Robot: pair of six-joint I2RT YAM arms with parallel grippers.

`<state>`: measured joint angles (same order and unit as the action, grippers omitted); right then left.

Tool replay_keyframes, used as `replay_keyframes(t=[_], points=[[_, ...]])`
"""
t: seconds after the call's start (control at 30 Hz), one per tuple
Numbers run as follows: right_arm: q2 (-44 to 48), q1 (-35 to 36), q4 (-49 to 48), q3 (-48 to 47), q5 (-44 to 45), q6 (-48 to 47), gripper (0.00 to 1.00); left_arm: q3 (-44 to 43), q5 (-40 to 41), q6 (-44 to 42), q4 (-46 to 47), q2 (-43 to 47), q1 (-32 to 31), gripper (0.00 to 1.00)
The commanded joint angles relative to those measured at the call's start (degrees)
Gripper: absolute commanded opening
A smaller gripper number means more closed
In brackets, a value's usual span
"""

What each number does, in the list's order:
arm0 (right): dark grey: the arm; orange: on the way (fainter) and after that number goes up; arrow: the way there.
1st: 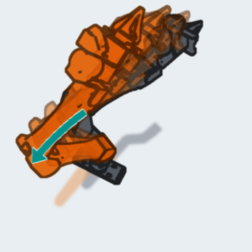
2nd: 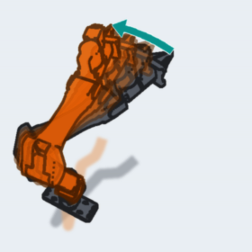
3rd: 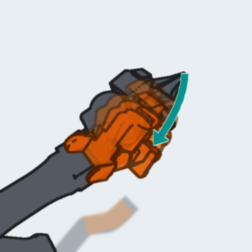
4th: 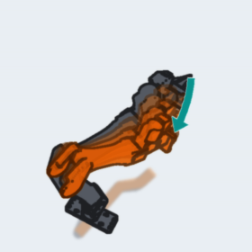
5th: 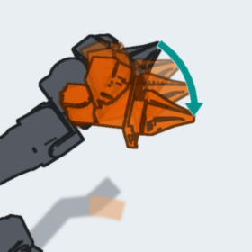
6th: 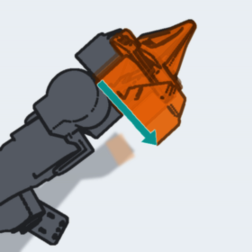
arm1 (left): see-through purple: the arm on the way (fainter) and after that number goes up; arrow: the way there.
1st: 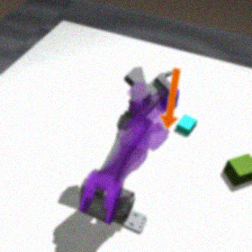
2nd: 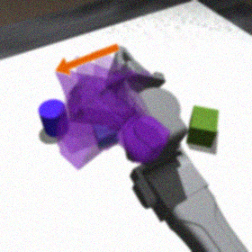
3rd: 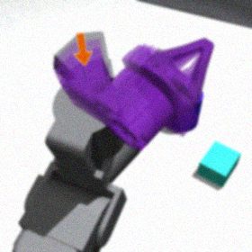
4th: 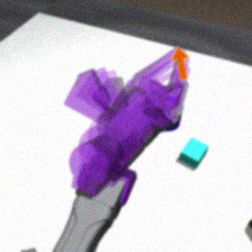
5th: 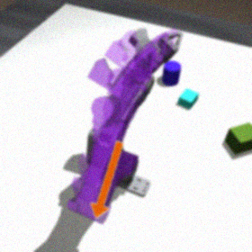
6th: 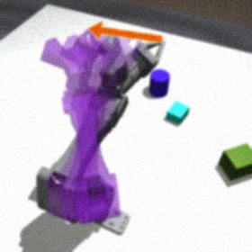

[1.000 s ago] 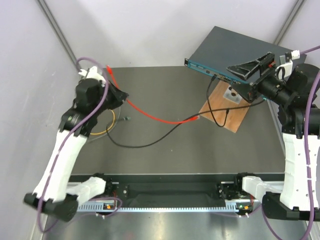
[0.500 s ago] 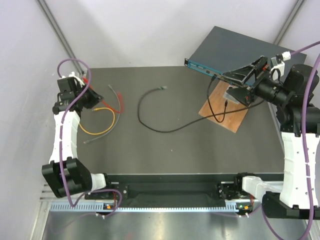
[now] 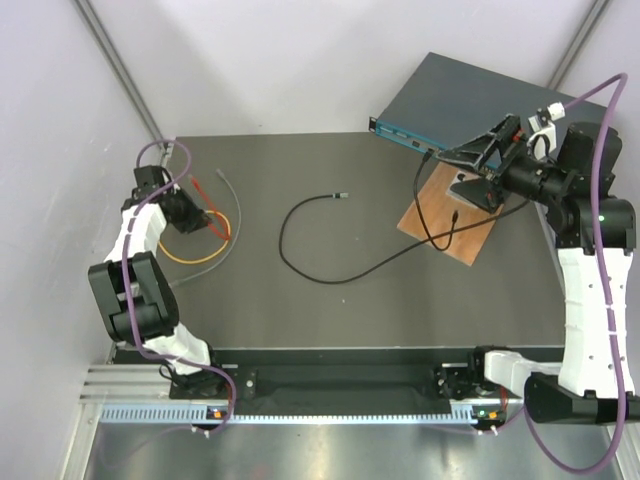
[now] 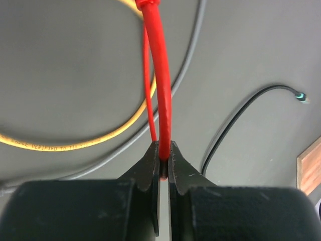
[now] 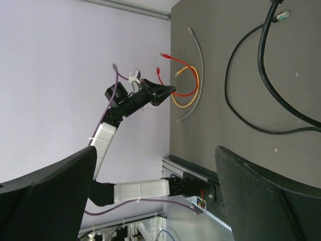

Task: Pull the plug from the switch port

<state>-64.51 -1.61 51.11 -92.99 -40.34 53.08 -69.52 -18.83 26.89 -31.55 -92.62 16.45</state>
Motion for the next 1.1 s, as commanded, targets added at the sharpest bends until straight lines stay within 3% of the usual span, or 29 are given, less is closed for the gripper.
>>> replay_keyframes(t=[0.0, 0.13, 0.27, 0.37, 0.43, 0.53, 0.6, 0.83, 0.93, 1.03, 1.07], points=[[1.3, 0.6, 0.2, 0.8, -2.1, -2.3, 1.00, 3.9, 1.0, 3.1, 5.5, 3.3, 0.7, 0.00], [2.5, -1.0, 0.0, 3.5, -4.6, -2.2, 1.00, 7.4, 7.2, 6.8, 3.4, 5.6, 0.7, 0.16], [6.5, -4.5, -11.1, 9.7, -11.1, 3.9, 1.00, 8.0, 12.1, 10.0, -0.3, 6.1, 0.7, 0.38], [8.7, -6.5, -16.3, 14.8, -14.4, 8.8, 1.00, 6.4, 15.0, 10.9, -4.6, 5.8, 0.7, 0.45], [7.9, -7.9, -13.8, 13.0, -14.4, 5.9, 1.00, 5.6, 15.8, 11.4, -6.7, 6.0, 0.7, 0.49], [5.1, -7.8, -2.6, 8.5, -13.4, -0.1, 1.00, 4.8, 16.6, 12.2, -10.2, 8.1, 0.7, 0.53], [3.2, -7.9, 3.6, 3.7, -11.8, -6.5, 1.00, 5.4, 16.9, 13.4, -11.9, 9.7, 0.6, 0.65], [-5.6, -7.4, 22.2, -9.5, -2.6, -19.2, 1.00, 5.3, 18.0, 14.2, -20.4, 19.0, -0.1, 0.66], [-5.6, -7.7, 22.9, -10.6, 1.9, -22.6, 1.00, 4.5, 13.8, 13.9, -18.0, 22.3, -5.3, 0.58], [-2.3, -8.6, 19.4, -5.5, 3.8, -22.2, 0.91, 2.4, 13.6, 12.1, -12.8, 23.0, -11.9, 0.55], [-1.5, -10.7, 17.6, -2.7, 3.6, -21.2, 0.79, 1.0, 14.9, 10.5, -12.1, 22.7, -16.1, 0.55]])
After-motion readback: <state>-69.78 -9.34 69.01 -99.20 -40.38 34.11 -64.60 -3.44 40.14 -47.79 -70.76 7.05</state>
